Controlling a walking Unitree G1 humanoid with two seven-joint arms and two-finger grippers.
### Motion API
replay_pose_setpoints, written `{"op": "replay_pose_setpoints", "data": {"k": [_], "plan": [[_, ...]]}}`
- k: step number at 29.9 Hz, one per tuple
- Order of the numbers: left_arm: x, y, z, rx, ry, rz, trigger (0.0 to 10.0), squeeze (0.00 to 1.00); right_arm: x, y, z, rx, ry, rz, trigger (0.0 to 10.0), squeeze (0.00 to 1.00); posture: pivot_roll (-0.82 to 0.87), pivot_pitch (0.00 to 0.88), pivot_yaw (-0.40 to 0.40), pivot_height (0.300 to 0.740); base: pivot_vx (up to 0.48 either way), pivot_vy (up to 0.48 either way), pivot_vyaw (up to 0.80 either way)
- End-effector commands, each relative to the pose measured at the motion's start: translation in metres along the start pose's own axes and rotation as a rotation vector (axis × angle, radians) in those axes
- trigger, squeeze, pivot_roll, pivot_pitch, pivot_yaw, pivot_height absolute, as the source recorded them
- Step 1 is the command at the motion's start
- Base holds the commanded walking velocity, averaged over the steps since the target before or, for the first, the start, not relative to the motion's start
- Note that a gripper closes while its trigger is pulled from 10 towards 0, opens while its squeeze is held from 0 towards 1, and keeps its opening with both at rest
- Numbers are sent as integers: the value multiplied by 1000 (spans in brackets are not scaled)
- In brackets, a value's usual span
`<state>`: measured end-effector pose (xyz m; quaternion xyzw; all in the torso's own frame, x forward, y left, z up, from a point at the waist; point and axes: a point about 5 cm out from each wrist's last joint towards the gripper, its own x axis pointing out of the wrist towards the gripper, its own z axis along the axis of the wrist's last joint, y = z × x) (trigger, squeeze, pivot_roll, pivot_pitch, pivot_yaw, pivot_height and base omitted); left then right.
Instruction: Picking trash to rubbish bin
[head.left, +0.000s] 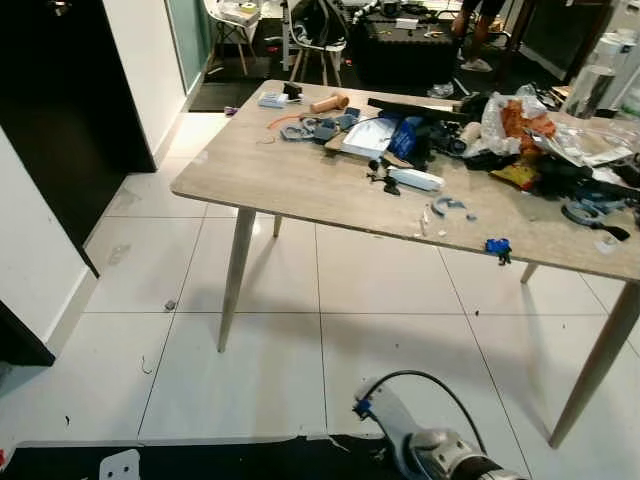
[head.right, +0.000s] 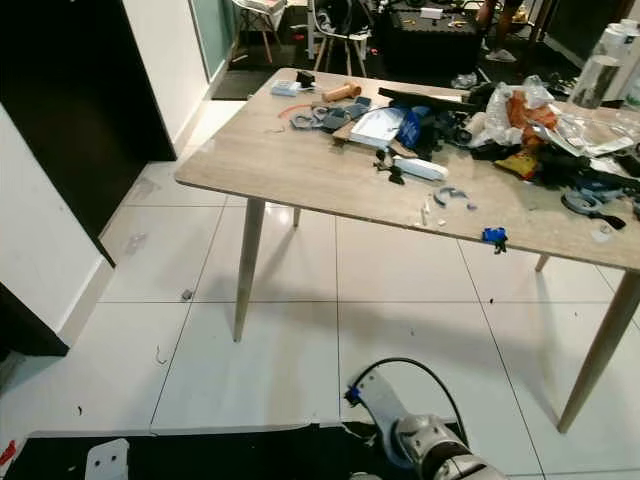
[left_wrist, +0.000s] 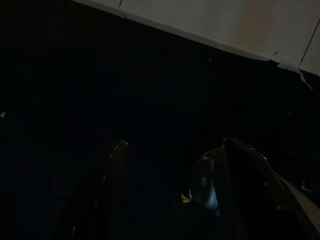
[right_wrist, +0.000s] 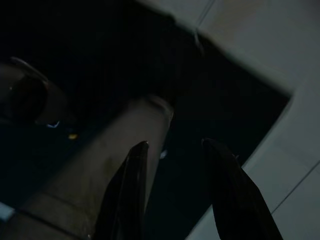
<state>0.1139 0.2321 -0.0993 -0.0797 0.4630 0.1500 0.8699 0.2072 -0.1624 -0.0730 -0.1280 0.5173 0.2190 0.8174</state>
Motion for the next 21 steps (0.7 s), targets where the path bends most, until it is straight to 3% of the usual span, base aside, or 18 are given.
{"op": "replay_pose_setpoints", "data": {"k": [1, 3, 8, 21], "plan": [[-2, 0, -7, 3, 21, 4, 10000, 0, 0, -1, -15, 79, 38, -29, 10000, 0, 23, 30, 1, 740, 0, 0, 0], [-2, 2, -8, 3, 24, 8, 10000, 0, -2, -1, -40, 175, 91, -75, 10000, 0, 29, 32, 5, 740, 0, 0, 0], [-3, 4, -9, 3, 26, 13, 10000, 0, -8, 0, -79, 171, 198, -128, 10000, 0, 31, 37, 11, 740, 0, 0, 0], [-2, 5, -7, 17, 27, 7, 10000, 0, -7, -3, -76, 168, 174, -187, 10000, 0, 24, 41, 23, 740, 0, 0, 0]]}}
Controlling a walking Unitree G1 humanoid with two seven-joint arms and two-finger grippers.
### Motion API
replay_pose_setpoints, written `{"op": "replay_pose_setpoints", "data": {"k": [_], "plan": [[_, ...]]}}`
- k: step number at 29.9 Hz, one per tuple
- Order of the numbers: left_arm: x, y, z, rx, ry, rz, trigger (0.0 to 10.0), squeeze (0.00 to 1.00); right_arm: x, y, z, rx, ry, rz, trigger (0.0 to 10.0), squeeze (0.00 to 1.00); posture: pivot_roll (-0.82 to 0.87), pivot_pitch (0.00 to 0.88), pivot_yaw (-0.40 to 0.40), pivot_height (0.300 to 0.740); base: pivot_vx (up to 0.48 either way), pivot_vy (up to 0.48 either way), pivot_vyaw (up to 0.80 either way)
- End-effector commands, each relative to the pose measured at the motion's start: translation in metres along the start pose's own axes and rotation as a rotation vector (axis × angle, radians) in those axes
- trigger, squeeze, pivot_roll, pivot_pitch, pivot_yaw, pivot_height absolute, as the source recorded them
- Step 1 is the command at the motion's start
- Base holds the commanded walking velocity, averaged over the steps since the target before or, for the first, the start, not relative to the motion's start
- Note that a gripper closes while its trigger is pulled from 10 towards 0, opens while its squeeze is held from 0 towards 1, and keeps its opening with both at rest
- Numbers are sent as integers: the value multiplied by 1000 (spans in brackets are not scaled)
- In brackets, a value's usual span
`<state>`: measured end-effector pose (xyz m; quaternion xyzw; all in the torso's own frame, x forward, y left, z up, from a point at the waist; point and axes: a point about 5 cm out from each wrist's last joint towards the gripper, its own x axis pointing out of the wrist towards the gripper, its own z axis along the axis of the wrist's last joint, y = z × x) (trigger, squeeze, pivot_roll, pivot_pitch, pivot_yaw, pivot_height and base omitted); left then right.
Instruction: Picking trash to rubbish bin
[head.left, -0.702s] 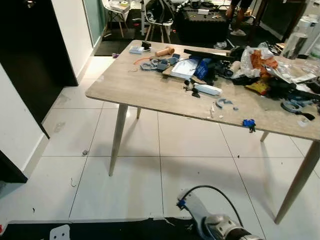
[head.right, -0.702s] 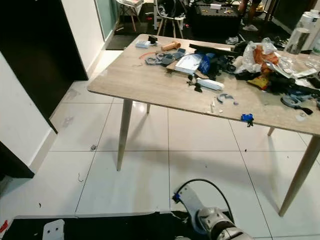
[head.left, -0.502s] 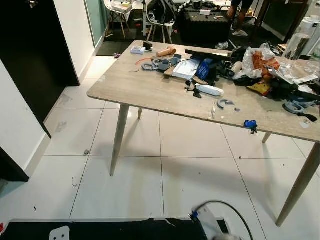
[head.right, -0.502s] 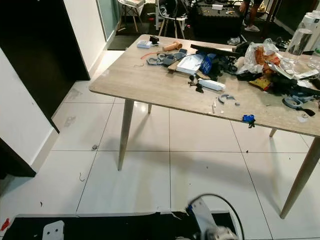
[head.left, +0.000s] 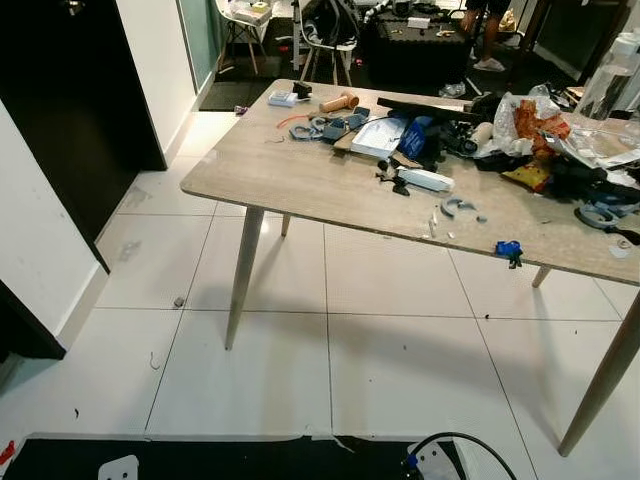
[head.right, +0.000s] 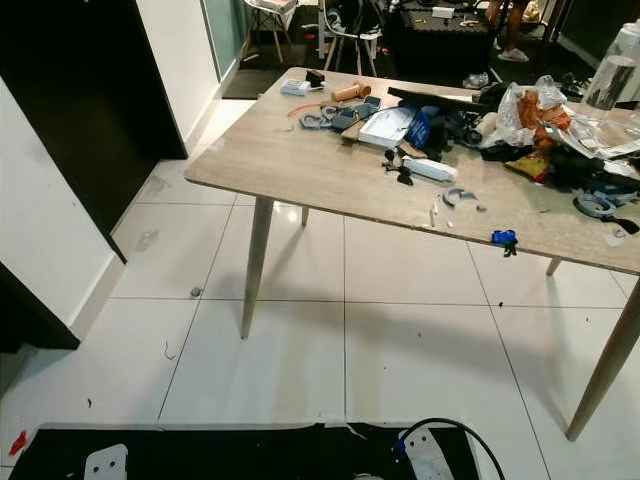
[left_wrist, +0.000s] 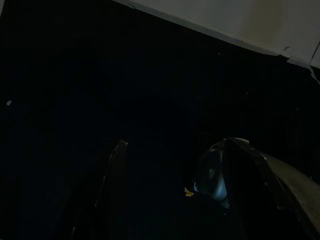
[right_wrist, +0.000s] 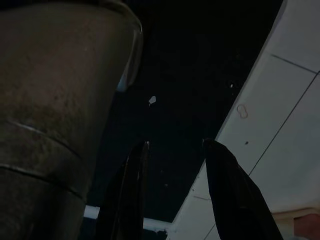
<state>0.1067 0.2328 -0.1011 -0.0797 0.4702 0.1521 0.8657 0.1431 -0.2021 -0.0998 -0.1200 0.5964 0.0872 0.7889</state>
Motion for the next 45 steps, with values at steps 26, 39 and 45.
{"op": "replay_pose_setpoints", "data": {"k": [26, 39, 45], "plan": [[0, 1, -2, 21, 16, -4, 10000, 0, -18, -71, 9, 133, -64, -443, 10000, 0, 20, 45, 28, 740, 0, 0, 0], [0, -3, -1, 29, 20, -23, 10000, 0, -19, -56, 62, 168, -294, -296, 10000, 0, -1, 40, 31, 740, 0, 0, 0], [1, -5, 1, 37, 17, -29, 10000, 0, -22, -55, 80, 128, -332, -280, 10000, 0, -5, 35, 27, 740, 0, 0, -336]]}}
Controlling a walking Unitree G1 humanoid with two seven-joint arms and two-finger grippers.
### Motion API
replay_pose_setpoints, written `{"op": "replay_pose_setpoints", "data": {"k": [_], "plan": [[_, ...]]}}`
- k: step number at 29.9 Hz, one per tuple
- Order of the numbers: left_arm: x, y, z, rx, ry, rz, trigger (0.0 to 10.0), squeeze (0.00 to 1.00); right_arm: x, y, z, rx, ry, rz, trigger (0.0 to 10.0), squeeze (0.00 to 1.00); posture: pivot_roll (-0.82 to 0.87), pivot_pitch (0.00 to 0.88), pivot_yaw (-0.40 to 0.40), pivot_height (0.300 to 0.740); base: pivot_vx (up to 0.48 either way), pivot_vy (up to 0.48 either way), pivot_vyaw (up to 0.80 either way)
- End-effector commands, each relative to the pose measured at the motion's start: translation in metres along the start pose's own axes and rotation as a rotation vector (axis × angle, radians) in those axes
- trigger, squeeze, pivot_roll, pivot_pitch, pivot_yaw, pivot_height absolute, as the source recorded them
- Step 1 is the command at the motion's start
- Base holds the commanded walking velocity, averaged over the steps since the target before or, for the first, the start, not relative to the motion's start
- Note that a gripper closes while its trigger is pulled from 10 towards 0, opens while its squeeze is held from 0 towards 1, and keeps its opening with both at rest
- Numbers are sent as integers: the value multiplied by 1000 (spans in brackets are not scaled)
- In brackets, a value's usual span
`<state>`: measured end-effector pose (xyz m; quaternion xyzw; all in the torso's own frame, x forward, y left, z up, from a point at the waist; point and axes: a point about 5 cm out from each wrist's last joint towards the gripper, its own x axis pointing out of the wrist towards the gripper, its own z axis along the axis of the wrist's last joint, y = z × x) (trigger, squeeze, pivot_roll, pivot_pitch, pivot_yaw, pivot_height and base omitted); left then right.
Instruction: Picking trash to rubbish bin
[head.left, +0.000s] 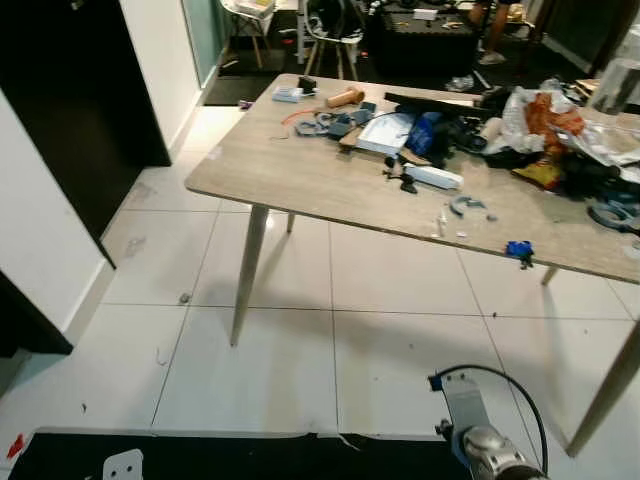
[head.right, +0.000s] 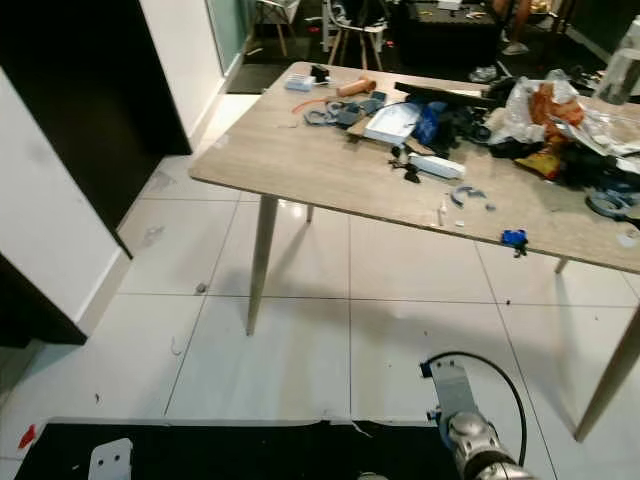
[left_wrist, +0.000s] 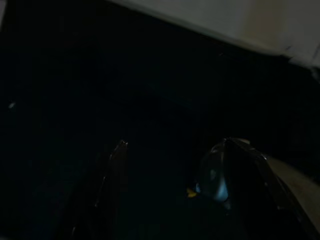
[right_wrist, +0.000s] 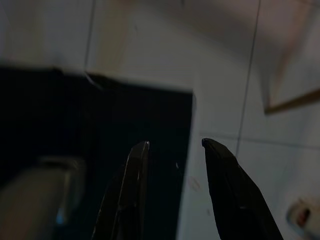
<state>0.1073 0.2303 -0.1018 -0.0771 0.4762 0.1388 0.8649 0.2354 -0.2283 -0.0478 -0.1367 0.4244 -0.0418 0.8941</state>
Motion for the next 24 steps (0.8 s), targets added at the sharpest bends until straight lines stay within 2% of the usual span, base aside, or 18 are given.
{"op": "replay_pose_setpoints", "data": {"k": [1, 14, 15, 16, 18, 24], "plan": [[2, -4, 3, 19, 1, -12, 10000, 0, -1, 0, -8, 0, 28, 6, 10000, 0, -4, 35, 25, 740, 0, 0, -775], [2, -6, 4, 5, -1, -17, 10000, 0, 1, 13, 11, -38, -41, 51, 10000, 0, -10, 40, 28, 740, 0, 0, -776], [2, -6, 4, 3, -2, -17, 10000, 0, 1, 16, 22, -65, -81, 68, 10000, 0, -11, 43, 28, 740, 0, 0, -781], [2, -6, 4, 3, -2, -17, 10000, 0, 1, 16, 22, -65, -81, 68, 10000, 0, -11, 43, 28, 740, 0, 0, -781], [2, -6, 5, -4, -5, -18, 10000, 0, 1, 21, 36, -97, -133, 88, 10000, 0, -10, 43, 27, 740, 0, 0, -778], [3, -10, 8, -11, -14, -46, 10000, 0, -4, 32, 93, -53, -348, 175, 10000, 0, -12, 42, 26, 740, 0, 0, -130]]}}
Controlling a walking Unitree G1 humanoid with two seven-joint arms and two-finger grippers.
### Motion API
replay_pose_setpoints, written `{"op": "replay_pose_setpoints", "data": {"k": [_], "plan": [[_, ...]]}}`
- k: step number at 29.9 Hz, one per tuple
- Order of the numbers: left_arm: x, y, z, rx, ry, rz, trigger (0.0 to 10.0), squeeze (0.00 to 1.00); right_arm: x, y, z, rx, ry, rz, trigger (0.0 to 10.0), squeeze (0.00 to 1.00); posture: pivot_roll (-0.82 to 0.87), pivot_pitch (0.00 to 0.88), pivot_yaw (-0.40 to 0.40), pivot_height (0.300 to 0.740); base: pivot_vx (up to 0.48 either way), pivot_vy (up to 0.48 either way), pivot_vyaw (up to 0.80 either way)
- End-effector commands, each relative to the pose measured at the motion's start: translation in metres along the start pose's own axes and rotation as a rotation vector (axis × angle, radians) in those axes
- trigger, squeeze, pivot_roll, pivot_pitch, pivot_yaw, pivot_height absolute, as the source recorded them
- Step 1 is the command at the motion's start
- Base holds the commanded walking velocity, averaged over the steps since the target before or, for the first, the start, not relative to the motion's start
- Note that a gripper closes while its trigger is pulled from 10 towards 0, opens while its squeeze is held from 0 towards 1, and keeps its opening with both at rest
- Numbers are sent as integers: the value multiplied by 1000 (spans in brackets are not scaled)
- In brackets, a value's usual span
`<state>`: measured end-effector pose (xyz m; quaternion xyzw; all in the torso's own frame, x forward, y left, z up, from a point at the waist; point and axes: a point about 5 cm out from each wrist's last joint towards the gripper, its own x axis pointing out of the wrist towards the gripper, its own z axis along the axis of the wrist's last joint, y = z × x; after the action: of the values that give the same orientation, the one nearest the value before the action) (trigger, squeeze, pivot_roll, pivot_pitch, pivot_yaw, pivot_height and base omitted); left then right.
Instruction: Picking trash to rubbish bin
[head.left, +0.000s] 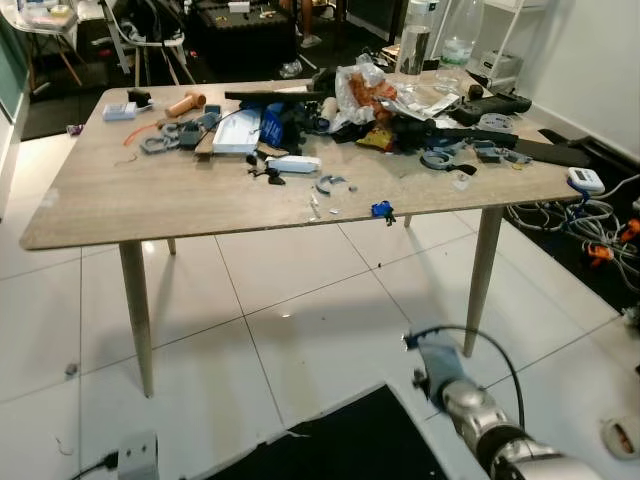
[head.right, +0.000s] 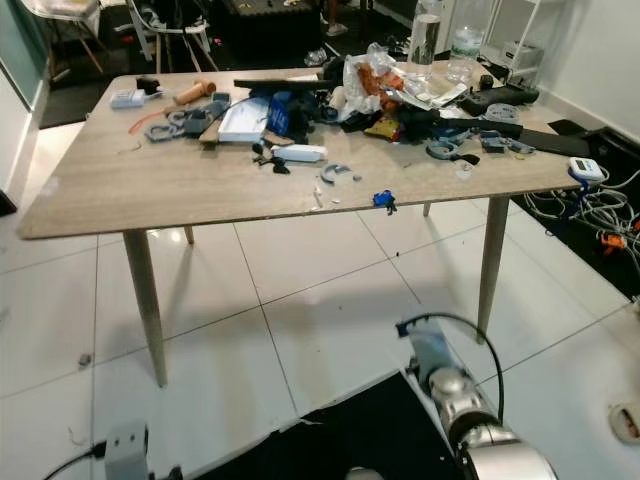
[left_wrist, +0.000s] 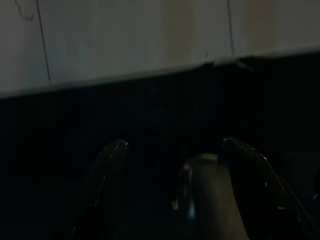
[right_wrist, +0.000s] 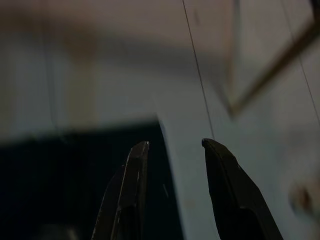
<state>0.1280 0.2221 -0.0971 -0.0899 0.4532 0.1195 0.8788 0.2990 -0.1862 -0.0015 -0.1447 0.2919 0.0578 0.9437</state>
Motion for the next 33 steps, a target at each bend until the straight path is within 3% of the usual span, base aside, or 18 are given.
{"op": "replay_pose_setpoints", "data": {"k": [1, 2, 5, 8, 9, 10, 11, 12, 14, 16, 18, 21, 23, 24, 25, 28, 32, 33], "plan": [[-3, 4, -9, -1, 33, 1, 10000, 0, 3, 8, 21, 35, -89, 45, 10000, 0, -13, 42, 27, 740, 0, 0, 0], [-3, 3, -9, 1, 34, -1, 10000, 0, 4, 8, 29, 42, -117, 55, 10000, 0, -13, 42, 27, 740, 0, 0, 0], [-3, 3, -9, 1, 37, -4, 10000, 0, 5, 9, 86, 125, -332, 146, 10000, 0, -18, 39, 29, 740, 281, 0, 0], [-3, 3, -9, 4, 40, -5, 10000, 0, 1, 12, 119, 185, -462, 262, 10000, 0, -21, 40, 30, 740, 316, 0, 0], [-3, 3, -9, 4, 40, -5, 10000, 0, 1, 12, 119, 185, -462, 262, 10000, 0, -21, 40, 30, 740, 322, 0, 0], [-3, 3, -10, 4, 42, -5, 10000, 0, -2, 15, 131, 206, -511, 334, 10000, 0, -22, 40, 30, 740, 330, 0, 0], [-3, 3, -10, 6, 44, -8, 10000, 0, -15, 25, 164, 266, -658, 598, 10000, 0, -21, 40, 30, 740, 334, 0, 0], [-3, 3, -10, 6, 44, -8, 10000, 0, -15, 25, 164, 266, -658, 598, 10000, 0, -21, 40, 30, 740, 334, 0, 0], [-3, 2, -10, 8, 44, -11, 10000, 0, -38, 31, 187, 288, -805, 874, 10000, 0, -19, 40, 30, 740, 341, 0, 0], [-3, 2, -10, 8, 44, -12, 10000, 0, -62, 27, 207, 321, -933, 1035, 10000, 0, -17, 40, 29, 740, 351, 0, 0], [-3, 2, -10, 8, 43, -13, 10000, 0, -69, 23, 214, 327, -982, 1052, 10000, 0, -17, 39, 28, 740, 358, 0, 0], [-3, 2, -10, 9, 44, -15, 10000, 0, -71, 3, 233, 339, -1068, 902, 10000, 0, -20, 41, 31, 740, 366, 0, 0], [-3, 2, -11, 11, 46, -16, 10000, 0, -62, -8, 237, 285, -1038, 732, 10000, 0, -22, 42, 31, 740, 369, 0, 0], [-3, 2, -11, 11, 46, -16, 10000, 0, -62, -8, 237, 285, -1038, 732, 10000, 0, -22, 42, 31, 740, 371, 0, 0], [-3, 2, -11, 12, 46, -18, 10000, 0, -55, -15, 236, 229, -997, 620, 10000, 0, -24, 44, 31, 740, 371, 0, 0], [-3, 1, -11, 13, 47, -23, 10000, 0, -48, -33, 228, 160, -914, 451, 10000, 0, -25, 45, 29, 740, 370, 0, 0], [-3, 0, -11, 13, 48, -27, 10000, 0, -46, -48, 220, 151, -838, 359, 10000, 0, -26, 44, 29, 740, 368, 0, 0], [-3, 0, -11, 13, 48, -28, 10000, 0, -45, -50, 217, 151, -817, 353, 10000, 573, -26, 43, 29, 740, 371, 0, 0]]}}
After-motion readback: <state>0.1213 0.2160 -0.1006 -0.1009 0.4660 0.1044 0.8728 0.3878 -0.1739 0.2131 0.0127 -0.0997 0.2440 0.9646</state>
